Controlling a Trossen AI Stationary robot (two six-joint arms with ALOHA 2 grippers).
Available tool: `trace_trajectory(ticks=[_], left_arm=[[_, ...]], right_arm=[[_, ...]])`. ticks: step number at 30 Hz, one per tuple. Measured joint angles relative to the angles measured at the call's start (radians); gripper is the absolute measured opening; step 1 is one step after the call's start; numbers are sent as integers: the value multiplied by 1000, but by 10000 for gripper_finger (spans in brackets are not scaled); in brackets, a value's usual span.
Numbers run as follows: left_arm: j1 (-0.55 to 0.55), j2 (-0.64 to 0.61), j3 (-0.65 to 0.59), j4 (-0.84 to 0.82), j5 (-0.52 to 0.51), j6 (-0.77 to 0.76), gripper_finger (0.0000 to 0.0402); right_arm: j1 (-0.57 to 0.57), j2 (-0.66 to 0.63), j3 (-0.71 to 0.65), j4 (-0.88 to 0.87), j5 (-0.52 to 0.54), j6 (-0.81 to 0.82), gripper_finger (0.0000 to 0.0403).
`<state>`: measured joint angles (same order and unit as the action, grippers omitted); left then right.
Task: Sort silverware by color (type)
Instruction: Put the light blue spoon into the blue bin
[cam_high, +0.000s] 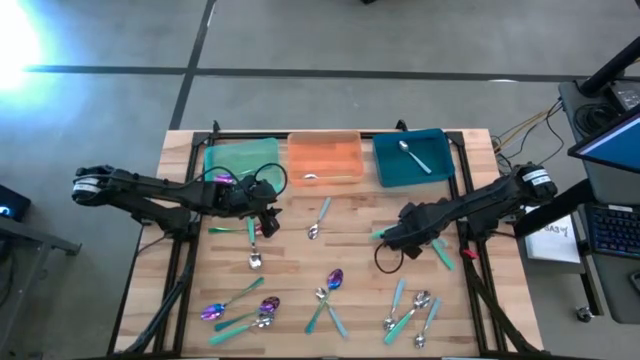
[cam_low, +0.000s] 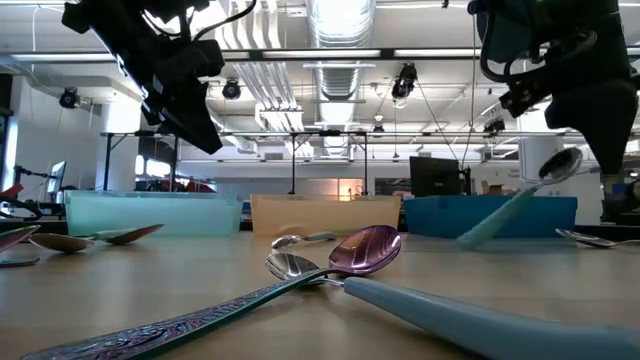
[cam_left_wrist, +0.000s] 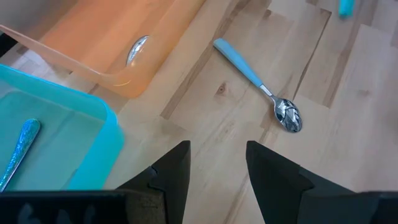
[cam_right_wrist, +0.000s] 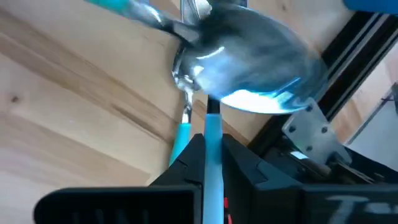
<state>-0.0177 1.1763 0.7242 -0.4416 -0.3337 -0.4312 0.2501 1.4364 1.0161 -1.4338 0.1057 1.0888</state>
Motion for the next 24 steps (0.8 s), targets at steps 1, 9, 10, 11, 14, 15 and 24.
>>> trace_trajectory(ticks=[1, 9, 10, 11, 14, 15, 24], left_arm=[[0, 0, 0, 0, 0, 0, 141], [0, 0, 0, 0, 0, 0, 141], [0, 0, 0, 0, 0, 0, 141], [0, 0, 0, 0, 0, 0, 141], [0, 0, -1, 0, 0, 0, 141], [0, 0, -1, 0, 0, 0, 141], [0, 0, -1, 0, 0, 0, 141]], right_arm=[[0, 0, 7, -19, 0, -5, 20], [-2, -1, 37, -136, 40, 6, 20], [-2, -4, 36, -132, 62, 5, 20], [-6, -6, 36, -125, 89, 0, 20], [-30, -8, 43, -123, 190, -1, 23], [-42, -8, 45, -121, 233, -1, 24], [-293, -8, 73, -45, 480, -218, 26]])
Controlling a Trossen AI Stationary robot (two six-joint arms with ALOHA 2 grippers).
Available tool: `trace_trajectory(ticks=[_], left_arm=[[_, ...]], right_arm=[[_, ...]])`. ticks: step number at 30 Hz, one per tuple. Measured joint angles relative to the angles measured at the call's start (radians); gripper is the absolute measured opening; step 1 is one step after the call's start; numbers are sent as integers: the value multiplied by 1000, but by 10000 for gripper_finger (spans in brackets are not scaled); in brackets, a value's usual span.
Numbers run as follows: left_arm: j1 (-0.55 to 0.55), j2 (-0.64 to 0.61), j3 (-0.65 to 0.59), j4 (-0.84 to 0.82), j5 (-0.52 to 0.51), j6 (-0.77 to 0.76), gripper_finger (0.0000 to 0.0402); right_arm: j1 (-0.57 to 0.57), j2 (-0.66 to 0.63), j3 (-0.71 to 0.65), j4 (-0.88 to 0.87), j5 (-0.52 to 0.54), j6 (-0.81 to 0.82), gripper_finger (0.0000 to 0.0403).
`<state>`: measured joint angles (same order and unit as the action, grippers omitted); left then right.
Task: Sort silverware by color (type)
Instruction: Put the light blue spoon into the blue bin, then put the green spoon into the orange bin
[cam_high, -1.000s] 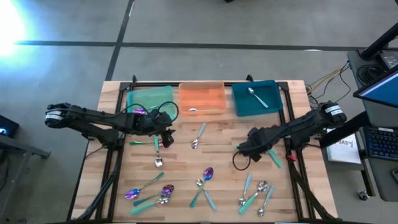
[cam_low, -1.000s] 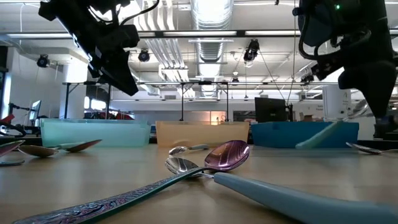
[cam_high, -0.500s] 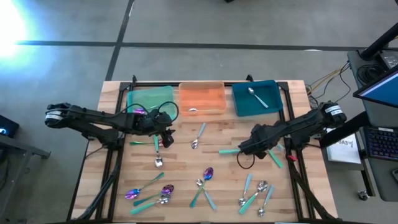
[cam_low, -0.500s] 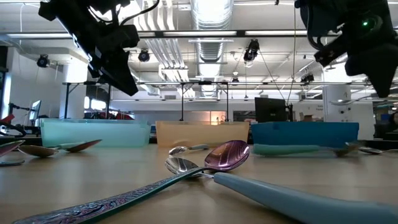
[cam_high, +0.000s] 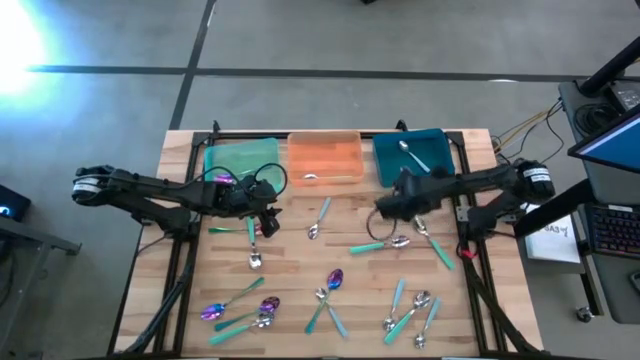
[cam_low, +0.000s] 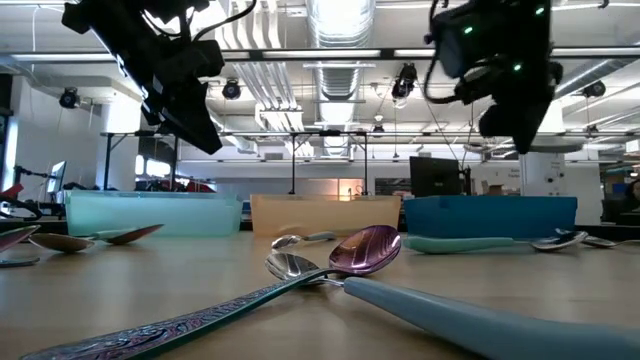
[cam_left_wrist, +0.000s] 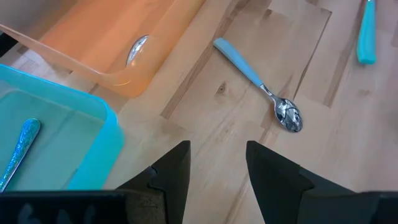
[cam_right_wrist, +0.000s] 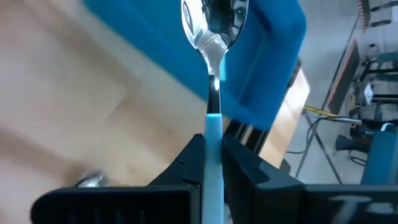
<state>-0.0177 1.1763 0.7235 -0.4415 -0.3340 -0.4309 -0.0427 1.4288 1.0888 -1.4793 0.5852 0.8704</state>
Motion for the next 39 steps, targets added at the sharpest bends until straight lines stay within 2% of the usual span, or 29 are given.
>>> trace_trajectory(ticks=[8, 15, 24, 35, 37, 39], left_arm=[[0, 0, 0, 0, 0, 0, 141], [0, 0, 0, 0, 0, 0, 141], [0, 0, 0, 0, 0, 0, 141], [0, 0, 0, 0, 0, -1, 141], [0, 0, 0, 0, 0, -1, 141], [0, 0, 0, 0, 1, -1, 141]], right_arm=[[-281, 0, 3, 223, 21, -323, 27], [-418, 0, 2, 386, 17, -494, 28], [-456, 0, 2, 405, 16, -530, 34], [-455, 0, 2, 415, 15, -550, 112], [-453, 0, 2, 415, -22, -540, 119], [-443, 0, 2, 416, -125, -532, 122]])
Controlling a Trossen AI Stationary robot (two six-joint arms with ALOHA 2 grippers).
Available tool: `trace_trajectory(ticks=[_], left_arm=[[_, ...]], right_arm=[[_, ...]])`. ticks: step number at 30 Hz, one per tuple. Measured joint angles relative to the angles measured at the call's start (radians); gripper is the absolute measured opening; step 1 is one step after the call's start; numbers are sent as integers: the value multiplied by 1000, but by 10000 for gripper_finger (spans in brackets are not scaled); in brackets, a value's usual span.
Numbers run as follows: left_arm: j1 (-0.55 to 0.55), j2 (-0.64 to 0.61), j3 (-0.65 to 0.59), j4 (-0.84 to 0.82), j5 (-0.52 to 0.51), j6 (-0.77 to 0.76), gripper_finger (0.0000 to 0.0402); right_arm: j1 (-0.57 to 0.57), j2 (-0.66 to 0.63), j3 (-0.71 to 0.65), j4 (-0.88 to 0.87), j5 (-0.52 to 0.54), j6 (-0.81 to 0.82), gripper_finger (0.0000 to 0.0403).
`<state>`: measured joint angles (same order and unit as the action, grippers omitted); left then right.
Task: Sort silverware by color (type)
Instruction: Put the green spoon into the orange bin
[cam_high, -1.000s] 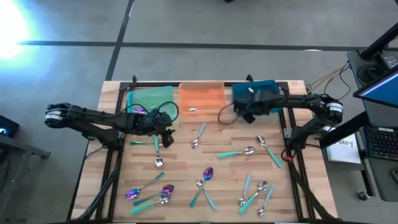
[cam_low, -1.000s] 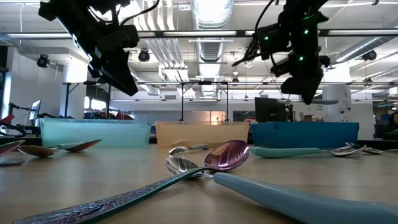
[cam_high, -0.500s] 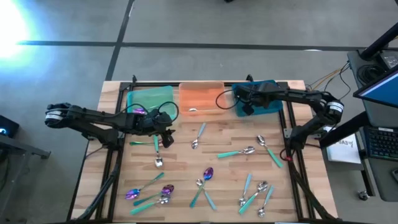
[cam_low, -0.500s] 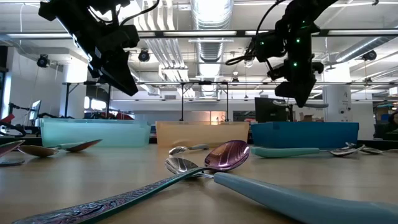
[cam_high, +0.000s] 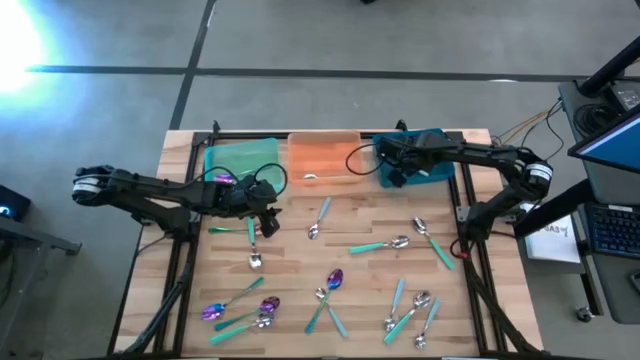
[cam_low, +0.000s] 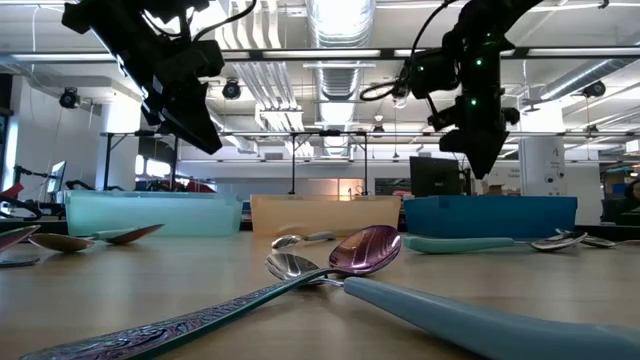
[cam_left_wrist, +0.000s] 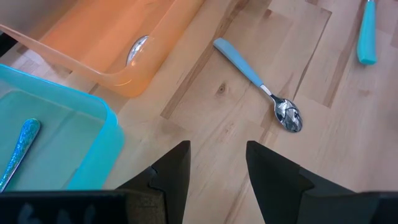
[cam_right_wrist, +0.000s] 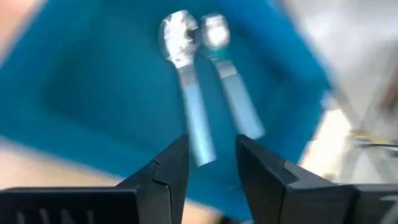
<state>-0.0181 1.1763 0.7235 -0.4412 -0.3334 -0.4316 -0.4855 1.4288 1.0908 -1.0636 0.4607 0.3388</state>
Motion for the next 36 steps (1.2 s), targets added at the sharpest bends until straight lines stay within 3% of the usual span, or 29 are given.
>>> trace_trajectory(ticks=[4, 10, 15, 22, 28, 36], left_arm=[[0, 0, 0, 0, 1, 0, 141], [0, 0, 0, 0, 2, 0, 141], [0, 0, 0, 0, 9, 0, 141], [0, 0, 0, -1, 38, 0, 141], [0, 0, 0, -2, 81, 7, 141], [0, 0, 0, -17, 85, 25, 141]], right_arm=[[80, 0, 0, 14, -196, -18, 118], [317, 4, 0, 36, -335, -138, 104], [507, 26, 0, 58, -360, -163, 99], [674, 93, 0, 147, -364, -116, 102], [737, 201, -1, 206, -355, -85, 97], [732, 279, -1, 236, -303, -88, 95]])
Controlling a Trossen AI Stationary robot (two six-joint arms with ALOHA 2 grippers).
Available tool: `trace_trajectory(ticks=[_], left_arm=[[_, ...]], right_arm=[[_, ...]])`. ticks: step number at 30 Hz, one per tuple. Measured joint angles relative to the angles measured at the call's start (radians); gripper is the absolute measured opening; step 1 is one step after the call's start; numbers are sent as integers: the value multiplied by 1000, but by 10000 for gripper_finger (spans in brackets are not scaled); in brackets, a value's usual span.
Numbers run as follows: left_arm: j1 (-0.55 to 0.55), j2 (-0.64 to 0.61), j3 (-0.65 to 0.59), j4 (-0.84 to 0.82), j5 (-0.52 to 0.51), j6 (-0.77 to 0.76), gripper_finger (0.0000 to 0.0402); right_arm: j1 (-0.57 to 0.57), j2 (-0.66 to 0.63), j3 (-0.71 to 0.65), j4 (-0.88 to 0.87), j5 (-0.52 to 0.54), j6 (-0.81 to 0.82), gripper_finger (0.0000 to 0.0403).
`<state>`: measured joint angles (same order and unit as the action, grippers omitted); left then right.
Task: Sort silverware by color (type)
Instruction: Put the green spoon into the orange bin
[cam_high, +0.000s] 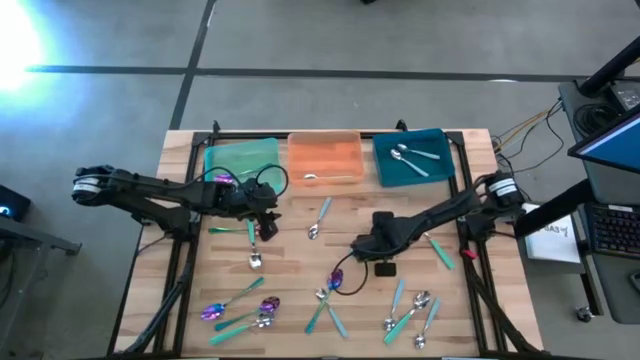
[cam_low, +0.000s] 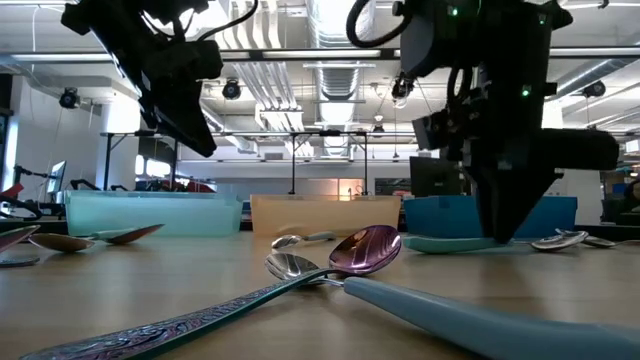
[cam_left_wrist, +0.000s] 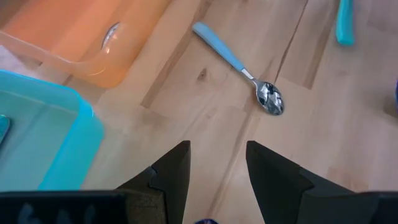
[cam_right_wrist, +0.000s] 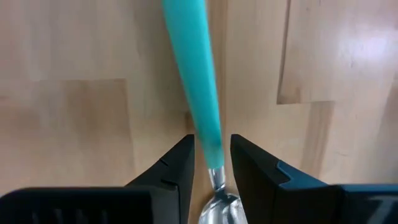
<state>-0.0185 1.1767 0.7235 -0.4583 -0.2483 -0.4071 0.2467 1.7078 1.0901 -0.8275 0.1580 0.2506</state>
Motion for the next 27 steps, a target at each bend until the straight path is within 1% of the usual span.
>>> trace_trajectory(ticks=[5, 10, 13, 17, 21, 27], left_arm=[[0, 0, 0, -1, 5, 21, 141], [0, 0, 0, -1, 5, 32, 141], [-6, 0, 0, 2, 5, 45, 141], [-17, 0, -14, 28, 5, 90, 141], [-20, 0, -54, 147, 5, 96, 141], [-25, 0, -175, 495, 5, 113, 136]], right_arm=[[-5, 30, 0, 13, 0, 25, 92], [-5, 55, 3, 30, -9, 70, 80], [-7, 63, 3, 31, -19, 106, 64], [-9, 59, 3, 27, -21, 149, 31], [-22, 31, -1, 27, -15, 150, 30], [-67, -80, -2, 64, 130, 146, 30]])
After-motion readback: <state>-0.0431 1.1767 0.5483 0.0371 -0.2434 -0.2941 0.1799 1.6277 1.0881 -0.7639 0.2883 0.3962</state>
